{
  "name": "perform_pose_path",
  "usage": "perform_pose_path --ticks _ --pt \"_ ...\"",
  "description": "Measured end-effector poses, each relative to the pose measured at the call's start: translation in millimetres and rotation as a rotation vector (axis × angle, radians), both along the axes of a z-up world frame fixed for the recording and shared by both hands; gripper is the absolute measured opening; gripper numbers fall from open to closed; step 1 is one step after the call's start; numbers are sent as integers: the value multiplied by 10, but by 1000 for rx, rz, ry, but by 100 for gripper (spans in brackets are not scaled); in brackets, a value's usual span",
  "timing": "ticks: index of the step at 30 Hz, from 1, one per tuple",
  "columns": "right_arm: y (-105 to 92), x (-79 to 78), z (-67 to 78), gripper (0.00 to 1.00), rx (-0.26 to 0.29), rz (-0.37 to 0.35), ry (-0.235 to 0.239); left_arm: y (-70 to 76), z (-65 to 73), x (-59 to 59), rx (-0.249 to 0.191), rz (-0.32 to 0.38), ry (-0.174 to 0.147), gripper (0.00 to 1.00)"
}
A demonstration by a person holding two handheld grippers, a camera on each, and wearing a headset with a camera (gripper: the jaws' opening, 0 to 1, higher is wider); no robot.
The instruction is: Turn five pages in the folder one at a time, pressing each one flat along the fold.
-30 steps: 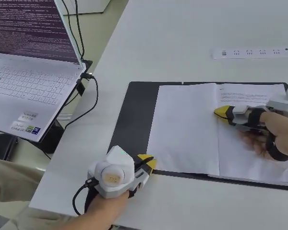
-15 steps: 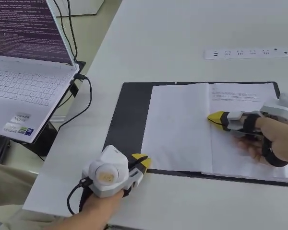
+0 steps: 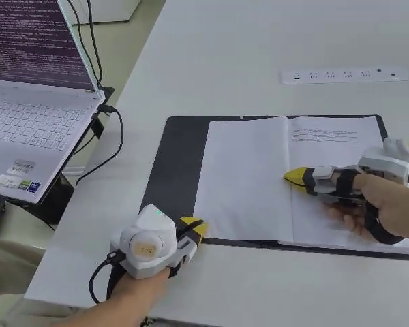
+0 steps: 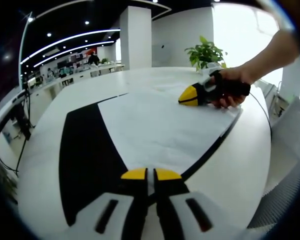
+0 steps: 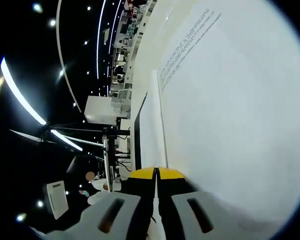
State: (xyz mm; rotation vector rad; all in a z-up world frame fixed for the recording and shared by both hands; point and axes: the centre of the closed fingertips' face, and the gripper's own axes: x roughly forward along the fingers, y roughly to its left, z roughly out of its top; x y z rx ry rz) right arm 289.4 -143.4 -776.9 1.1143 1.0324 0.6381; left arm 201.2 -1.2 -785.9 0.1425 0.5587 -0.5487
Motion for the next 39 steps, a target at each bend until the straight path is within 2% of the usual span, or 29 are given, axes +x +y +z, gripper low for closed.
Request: perform_pose_path --ticks 16,20,28,39 --pt "53 -408 -12 0 -6 70 20 3 -4 2 -4 4 -5 3" --pt "38 -429 -46 0 -8 79 24 2 -4 2 -6 5 -6 3" --pt "37 -602 -74 0 -19 119 22 5 -6 0 -8 10 -5 3" --pt "64 -958 -55 0 -15 178 43 8 -20 8 -12 8 -5 3"
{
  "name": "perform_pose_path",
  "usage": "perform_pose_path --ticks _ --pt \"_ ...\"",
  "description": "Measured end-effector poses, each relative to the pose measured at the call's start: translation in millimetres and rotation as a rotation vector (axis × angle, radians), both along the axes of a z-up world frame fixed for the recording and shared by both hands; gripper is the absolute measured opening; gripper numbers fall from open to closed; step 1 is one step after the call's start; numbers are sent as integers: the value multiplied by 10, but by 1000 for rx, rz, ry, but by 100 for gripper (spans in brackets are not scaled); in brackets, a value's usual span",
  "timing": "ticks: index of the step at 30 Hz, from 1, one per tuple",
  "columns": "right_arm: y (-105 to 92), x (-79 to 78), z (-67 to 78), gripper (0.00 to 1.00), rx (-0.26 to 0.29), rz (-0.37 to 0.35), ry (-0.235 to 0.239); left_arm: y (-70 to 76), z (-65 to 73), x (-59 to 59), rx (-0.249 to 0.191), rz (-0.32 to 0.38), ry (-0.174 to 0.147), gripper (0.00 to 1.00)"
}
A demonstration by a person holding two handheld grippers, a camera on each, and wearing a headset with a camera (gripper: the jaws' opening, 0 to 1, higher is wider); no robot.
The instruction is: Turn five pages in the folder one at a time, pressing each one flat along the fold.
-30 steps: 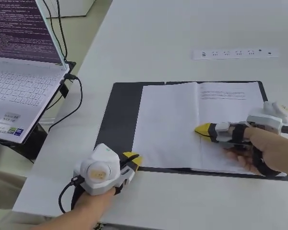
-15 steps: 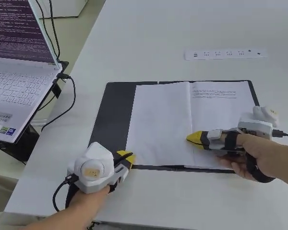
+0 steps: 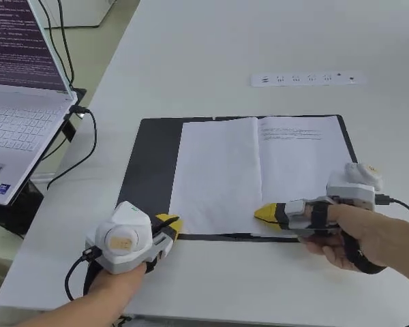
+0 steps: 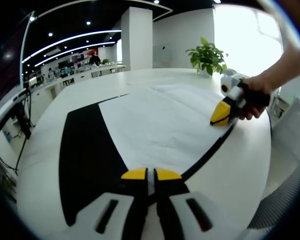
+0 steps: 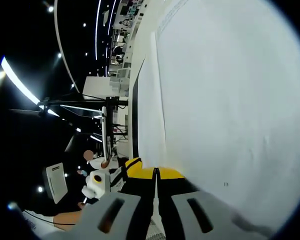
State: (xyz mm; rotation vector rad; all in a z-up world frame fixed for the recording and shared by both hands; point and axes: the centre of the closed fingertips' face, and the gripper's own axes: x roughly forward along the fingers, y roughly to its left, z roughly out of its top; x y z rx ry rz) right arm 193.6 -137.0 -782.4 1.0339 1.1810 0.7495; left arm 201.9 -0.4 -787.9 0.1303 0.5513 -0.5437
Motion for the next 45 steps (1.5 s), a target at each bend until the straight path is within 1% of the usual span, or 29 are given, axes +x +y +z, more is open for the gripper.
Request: perform_pose_path --ticks 6,12,13,14,15,16,18,20,22,24,26,27,28,30,31,32,33,34,35,37,38,39,40,41,42,43,44,45 --pt "-3 -168 0 0 10 14 15 0 -2 2 2 -2 1 3" --pt "-4 -290 -13 0 19 15 27 -1 -2 1 3 -1 1 3" --pt "0 -314 -14 0 18 20 29 -1 -2 1 4 -1 1 3" --pt "-2 -371 -36 0 2 37 37 0 -3 1 2 1 2 3" --pt "-1 -401 -46 0 -9 46 28 1 -3 0 1 2 2 3" --pt "2 -439 -39 0 -5 46 32 3 -3 1 0 4 4 3" --pt "-3 -456 -8 0 21 28 47 4 -3 1 -1 5 5 3" --pt "-12 -493 27 0 24 22 43 8 -2 4 -9 13 10 3" --pt "5 -542 118 0 28 25 17 10 -1 6 -16 19 17 3" --pt "-1 -543 225 0 31 4 -14 6 6 14 -20 27 31 4" --pt "-15 -529 355 0 50 -10 -44 -9 9 4 -53 54 66 6" --pt "-37 -494 389 0 43 -22 -76 -17 14 5 -62 59 74 7" --pt "-66 -463 420 0 28 -39 -104 -45 23 -9 -87 66 95 9" --pt "-162 -386 548 0 1 -97 -166 -53 31 -16 -83 67 105 9" --pt "-208 -367 574 0 -11 -116 -178 -74 73 -26 -94 64 101 10" --pt "-293 -348 603 0 -53 -133 -215 -86 119 -23 -101 66 89 11" --pt "-341 -340 629 0 -79 -132 -255 -99 163 -21 -112 69 85 12" --pt "-386 -348 659 0 -101 -132 -285 -123 232 -18 -132 68 81 13" --pt "-452 -357 682 1 -132 -137 -301 -134 291 -17 -138 65 72 14" --pt "-553 -346 754 9 -183 -137 -387 -147 392 -28 -149 60 62 16" --pt "-617 -367 803 12 -206 -133 -415 -159 469 -40 -169 61 61 17" --pt "-667 -370 834 17 -225 -141 -433 -165 557 -55 -182 58 44 19" --pt "-743 -372 887 19 -252 -153 -466 -161 612 -71 -185 57 35 19" --pt "-785 -378 927 21 -268 -153 -490 -160 663 -86 -192 56 30 20" --pt "-830 -376 959 23 -285 -154 -513 -167 756 -117 -200 51 12 21" --pt "-910 -390 996 25 -326 -158 -536 -163 797 -135 -204 50 8 23" --pt "-951 -408 1030 27 -356 -154 -563 -160 870 -173 -215 50 2 23" --pt "-1016 -444 1055 28 -391 -142 -582 -156 913 -191 -219 50 -7 24"
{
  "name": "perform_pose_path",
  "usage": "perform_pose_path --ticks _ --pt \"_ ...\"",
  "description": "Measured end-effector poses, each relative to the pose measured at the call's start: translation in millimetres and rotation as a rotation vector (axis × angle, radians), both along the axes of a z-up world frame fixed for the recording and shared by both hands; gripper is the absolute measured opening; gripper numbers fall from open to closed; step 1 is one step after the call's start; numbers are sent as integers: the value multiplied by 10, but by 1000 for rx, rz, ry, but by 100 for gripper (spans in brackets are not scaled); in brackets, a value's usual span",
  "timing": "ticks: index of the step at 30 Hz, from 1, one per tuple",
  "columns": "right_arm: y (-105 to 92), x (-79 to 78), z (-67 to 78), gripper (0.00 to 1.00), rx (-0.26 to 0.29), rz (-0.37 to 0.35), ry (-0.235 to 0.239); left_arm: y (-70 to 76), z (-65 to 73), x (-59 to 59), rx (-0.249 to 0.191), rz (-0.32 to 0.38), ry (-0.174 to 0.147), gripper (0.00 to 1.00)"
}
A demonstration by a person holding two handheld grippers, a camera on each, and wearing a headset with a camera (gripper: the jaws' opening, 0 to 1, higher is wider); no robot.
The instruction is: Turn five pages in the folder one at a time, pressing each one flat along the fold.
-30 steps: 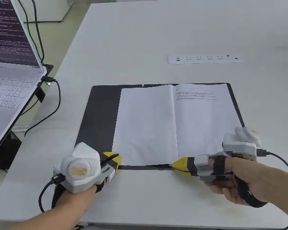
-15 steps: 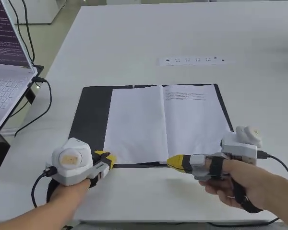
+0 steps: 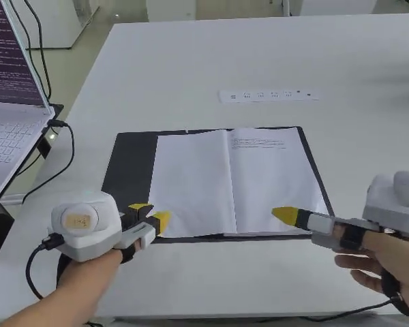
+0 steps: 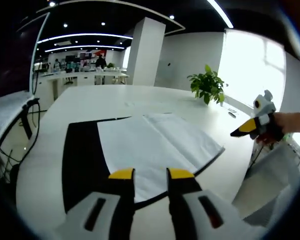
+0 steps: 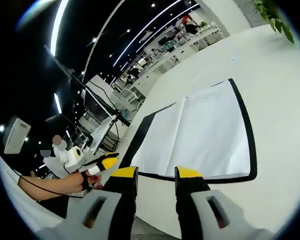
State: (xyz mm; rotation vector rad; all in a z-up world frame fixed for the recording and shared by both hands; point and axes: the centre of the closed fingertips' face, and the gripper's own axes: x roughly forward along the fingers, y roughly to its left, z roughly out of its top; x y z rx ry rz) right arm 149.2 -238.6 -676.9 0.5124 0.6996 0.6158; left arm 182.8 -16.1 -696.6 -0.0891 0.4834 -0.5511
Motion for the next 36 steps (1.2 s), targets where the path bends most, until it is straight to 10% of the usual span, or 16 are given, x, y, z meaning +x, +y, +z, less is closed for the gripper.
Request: perform_pose_path --ticks 7,14,36 --pt "-539 -39 91 46 -154 -165 -103 4 256 -188 -4 -7 -61 40" --pt "-693 -152 88 50 -237 -178 -137 -10 265 -420 13 -31 -46 45" --pt "-723 -212 93 51 -273 -166 -186 271 347 -561 47 42 -9 57"
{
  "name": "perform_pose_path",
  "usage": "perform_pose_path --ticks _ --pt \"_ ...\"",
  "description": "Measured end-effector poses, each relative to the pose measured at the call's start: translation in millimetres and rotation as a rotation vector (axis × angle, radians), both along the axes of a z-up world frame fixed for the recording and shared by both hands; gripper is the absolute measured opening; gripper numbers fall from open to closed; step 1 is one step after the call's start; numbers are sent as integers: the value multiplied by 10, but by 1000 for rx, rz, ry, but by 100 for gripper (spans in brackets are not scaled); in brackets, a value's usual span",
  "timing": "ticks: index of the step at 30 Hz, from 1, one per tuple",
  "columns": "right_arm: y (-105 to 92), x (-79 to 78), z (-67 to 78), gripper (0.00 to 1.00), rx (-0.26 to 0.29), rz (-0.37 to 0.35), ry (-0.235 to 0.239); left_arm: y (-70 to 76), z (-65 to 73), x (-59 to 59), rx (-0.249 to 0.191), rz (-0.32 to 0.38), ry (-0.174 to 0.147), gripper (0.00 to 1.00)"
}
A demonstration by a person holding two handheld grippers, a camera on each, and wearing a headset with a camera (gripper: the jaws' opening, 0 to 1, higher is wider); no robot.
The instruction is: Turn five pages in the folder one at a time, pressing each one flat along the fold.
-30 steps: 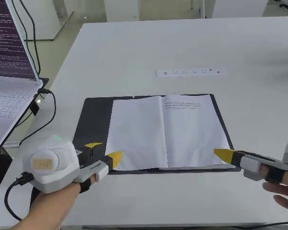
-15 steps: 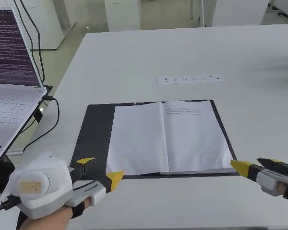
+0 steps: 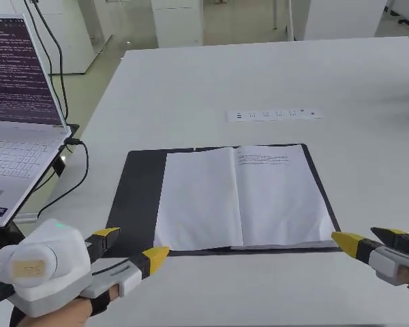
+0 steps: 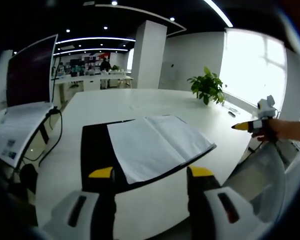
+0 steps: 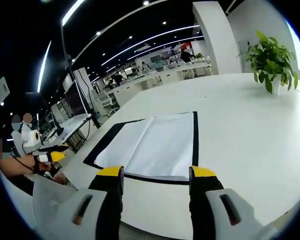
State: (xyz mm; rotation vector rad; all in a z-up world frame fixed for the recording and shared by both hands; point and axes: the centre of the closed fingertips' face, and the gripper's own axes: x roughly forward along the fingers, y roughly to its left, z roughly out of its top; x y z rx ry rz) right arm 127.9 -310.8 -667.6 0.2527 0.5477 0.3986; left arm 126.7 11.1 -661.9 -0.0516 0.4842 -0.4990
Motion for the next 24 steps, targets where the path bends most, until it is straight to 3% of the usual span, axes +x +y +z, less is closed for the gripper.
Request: perform_pose_path --ticks 5,8,15,16,18,24 --pt "-19 8 -17 52 14 -2 10 -24 1 64 6 -13 3 57" --pt "-23 5 -26 52 22 -4 14 -130 3 141 20 -45 1 56" --pt "32 -11 -51 51 19 29 30 -696 -122 375 61 -203 27 56" --pt "43 -15 -59 51 15 35 32 -732 -135 384 61 -211 33 56" --pt "42 -11 -76 51 15 36 36 -938 -179 457 52 -241 46 56" --pt "22 15 -96 51 12 42 38 -1409 -308 547 75 -335 60 56"
